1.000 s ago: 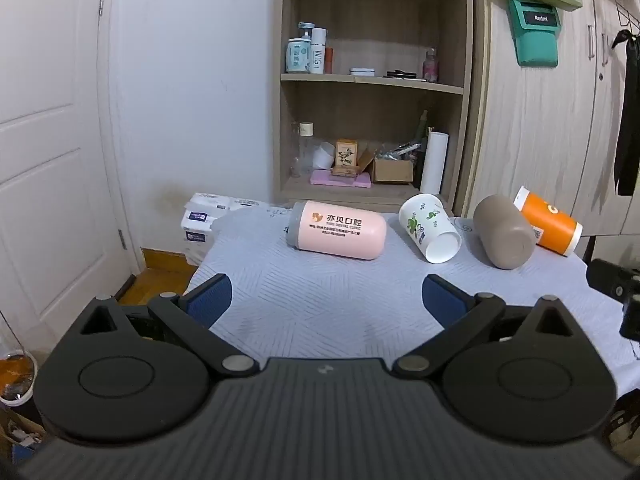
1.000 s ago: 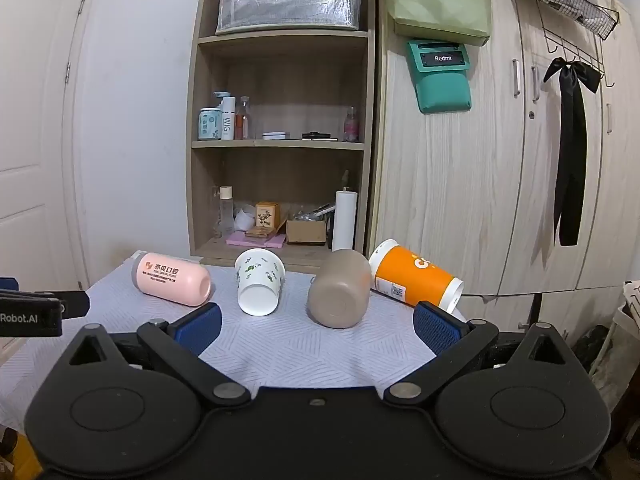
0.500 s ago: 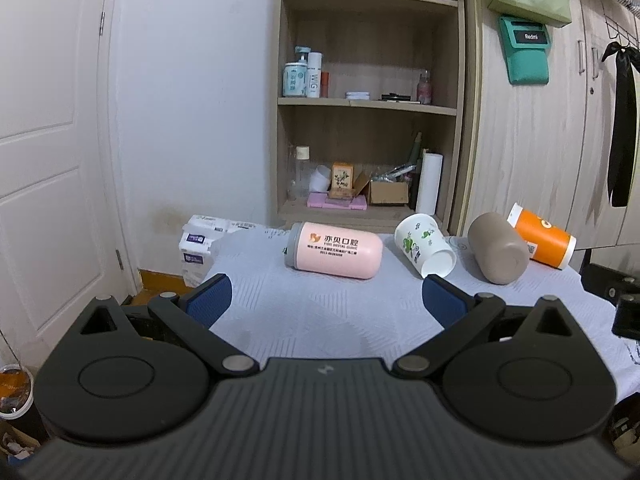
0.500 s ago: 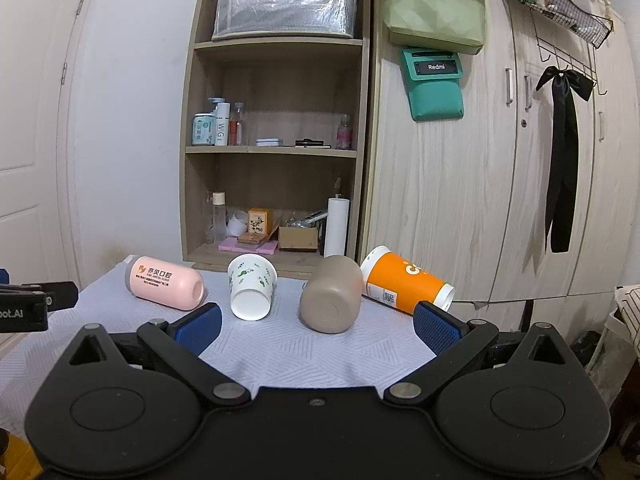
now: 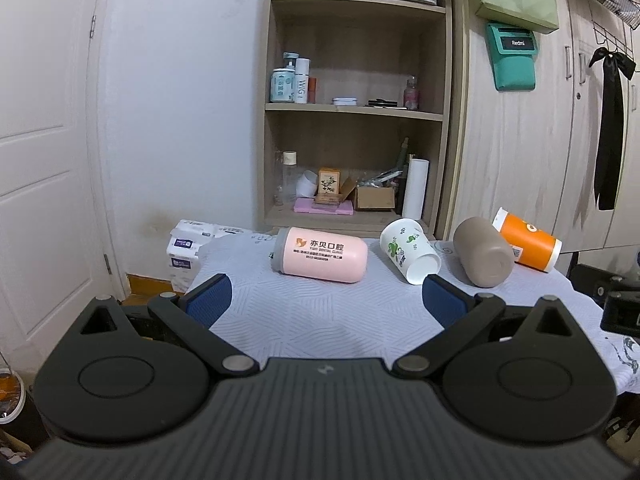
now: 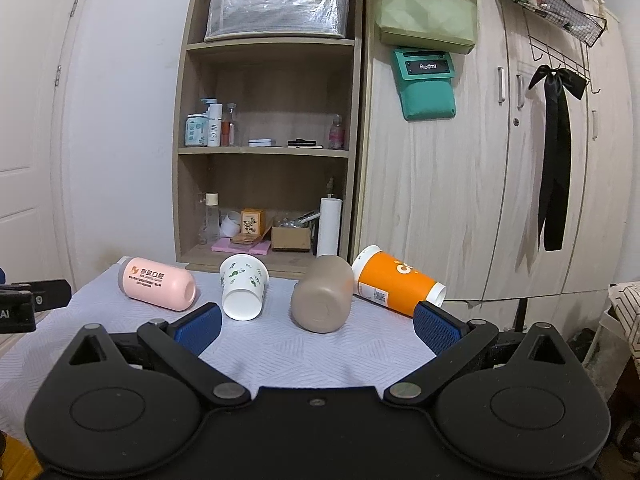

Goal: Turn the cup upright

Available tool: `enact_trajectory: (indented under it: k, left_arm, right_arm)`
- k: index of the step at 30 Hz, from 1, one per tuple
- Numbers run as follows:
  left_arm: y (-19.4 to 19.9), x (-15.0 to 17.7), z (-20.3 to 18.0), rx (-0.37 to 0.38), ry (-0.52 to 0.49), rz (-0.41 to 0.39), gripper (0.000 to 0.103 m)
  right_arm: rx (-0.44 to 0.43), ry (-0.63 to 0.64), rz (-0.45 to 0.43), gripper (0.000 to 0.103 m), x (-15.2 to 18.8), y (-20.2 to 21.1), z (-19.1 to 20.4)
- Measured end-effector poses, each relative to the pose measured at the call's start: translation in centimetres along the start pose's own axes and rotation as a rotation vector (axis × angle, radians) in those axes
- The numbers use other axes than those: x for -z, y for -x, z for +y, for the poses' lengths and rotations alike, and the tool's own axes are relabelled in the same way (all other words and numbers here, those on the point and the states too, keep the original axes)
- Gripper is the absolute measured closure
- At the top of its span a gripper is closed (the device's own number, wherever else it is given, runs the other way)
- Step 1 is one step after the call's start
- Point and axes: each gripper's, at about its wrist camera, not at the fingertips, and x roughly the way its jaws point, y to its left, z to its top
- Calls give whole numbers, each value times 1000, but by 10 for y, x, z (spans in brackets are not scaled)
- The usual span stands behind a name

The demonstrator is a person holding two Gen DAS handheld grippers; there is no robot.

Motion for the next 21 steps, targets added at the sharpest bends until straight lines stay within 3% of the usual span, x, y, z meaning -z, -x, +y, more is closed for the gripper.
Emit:
enact_trajectory:
  k: [21]
  left_arm:
    - [1, -2, 2, 1, 3, 5, 0]
  right_arm:
    - [-3, 8, -16, 0, 2, -1, 4]
